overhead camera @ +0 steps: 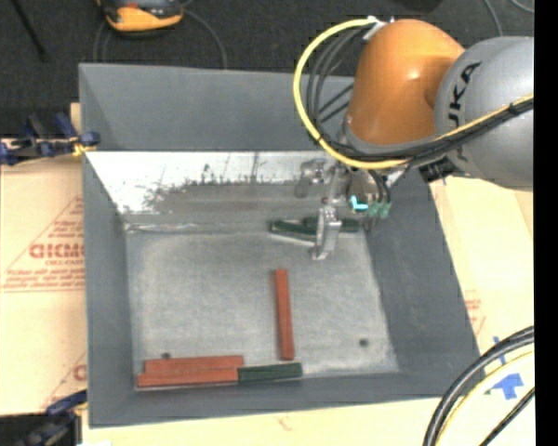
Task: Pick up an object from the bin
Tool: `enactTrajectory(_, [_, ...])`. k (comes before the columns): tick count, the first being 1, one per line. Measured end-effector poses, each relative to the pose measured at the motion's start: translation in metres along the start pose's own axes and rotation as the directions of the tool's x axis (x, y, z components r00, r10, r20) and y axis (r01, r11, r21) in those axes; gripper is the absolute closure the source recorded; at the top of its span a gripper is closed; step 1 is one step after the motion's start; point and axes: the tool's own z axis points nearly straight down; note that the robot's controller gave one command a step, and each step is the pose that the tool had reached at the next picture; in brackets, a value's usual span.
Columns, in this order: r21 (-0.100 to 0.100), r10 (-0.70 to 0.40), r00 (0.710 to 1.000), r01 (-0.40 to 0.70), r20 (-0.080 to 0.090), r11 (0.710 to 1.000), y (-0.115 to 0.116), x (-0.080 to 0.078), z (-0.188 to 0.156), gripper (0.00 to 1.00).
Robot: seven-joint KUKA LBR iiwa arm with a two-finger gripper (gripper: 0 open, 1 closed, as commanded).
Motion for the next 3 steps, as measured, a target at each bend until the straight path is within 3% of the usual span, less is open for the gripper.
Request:
enactTrajectory(1, [0.000, 0.000, 1.000, 0.000, 0.008, 1.000, 0.000, -0.002, -0.004, 0.00])
enactTrajectory(2, [-0.002, 0.070, 0.998, -0.070, 0.012, 0.998, -0.037, -0.027, 0.050, 0.00])
enactTrajectory(3, [0.001, 0.063, 0.998, -0.063, 0.003, 0.998, -0.055, -0.031, 0.089, 0.00])
